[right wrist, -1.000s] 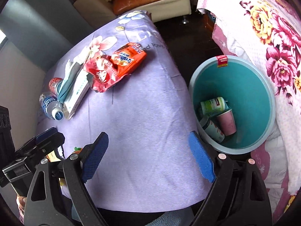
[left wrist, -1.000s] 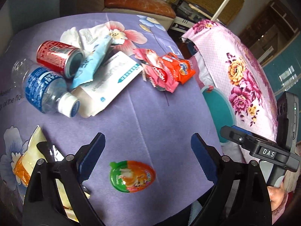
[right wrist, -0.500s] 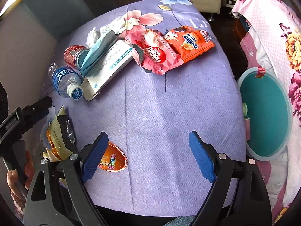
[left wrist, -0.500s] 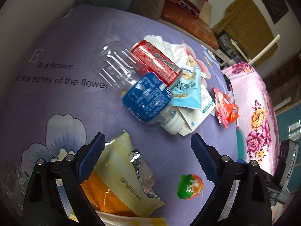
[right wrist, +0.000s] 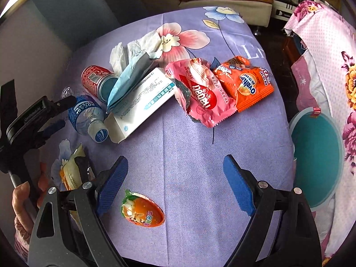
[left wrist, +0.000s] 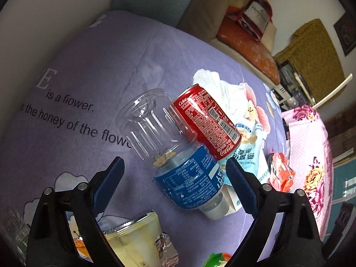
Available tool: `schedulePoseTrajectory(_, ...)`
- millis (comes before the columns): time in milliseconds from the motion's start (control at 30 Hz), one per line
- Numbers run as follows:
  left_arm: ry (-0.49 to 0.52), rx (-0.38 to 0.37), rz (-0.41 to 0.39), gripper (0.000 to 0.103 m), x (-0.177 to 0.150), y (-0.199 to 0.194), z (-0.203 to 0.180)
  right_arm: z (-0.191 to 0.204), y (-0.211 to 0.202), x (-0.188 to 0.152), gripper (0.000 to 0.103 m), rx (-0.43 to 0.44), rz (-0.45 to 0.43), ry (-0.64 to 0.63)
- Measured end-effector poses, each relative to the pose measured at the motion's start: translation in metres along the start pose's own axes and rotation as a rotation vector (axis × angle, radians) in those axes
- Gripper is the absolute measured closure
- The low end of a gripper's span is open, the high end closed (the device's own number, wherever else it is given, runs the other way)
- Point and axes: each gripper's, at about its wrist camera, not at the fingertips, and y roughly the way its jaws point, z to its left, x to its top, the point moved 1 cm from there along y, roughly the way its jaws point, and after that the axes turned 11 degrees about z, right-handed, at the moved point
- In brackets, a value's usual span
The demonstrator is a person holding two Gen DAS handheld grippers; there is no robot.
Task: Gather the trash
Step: 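Grasp the clear water bottle with the left tool while the right tool grasps the red can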
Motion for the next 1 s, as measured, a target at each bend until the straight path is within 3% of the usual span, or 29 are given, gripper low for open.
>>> schedulePoseTrajectory(400,0.054,0.08,0.026,0.01,0.005,0.027,-0.01,0.003,-0.007,0.019,0.02,0.018,-0.019,-0.013)
schedulePoseTrajectory(567,0.097,0.072,0.069,0.011,0.002,0.032,0.01,0.015,-0.006,0.03,0.02,-0.001,-0.013,-0.044)
schedulePoseTrajectory(633,0.126,0.064,0.053,0.02,0.001,0.026,0.018,0.024,-0.005,0.037,0.02,-0.019,-0.008,-0.068)
schedulePoseTrajectory(667,0.146,0.062,0.052,0.031,0.001,0.023,0.021,0.029,-0.004,0.041,0.02,-0.029,-0.008,-0.085)
schedulePoseTrajectory(1000,0.206,0.002,0.081,0.031,0.016,0.014,0.06,0.114,0.018,0.098,0.02,-0.069,0.019,-0.308)
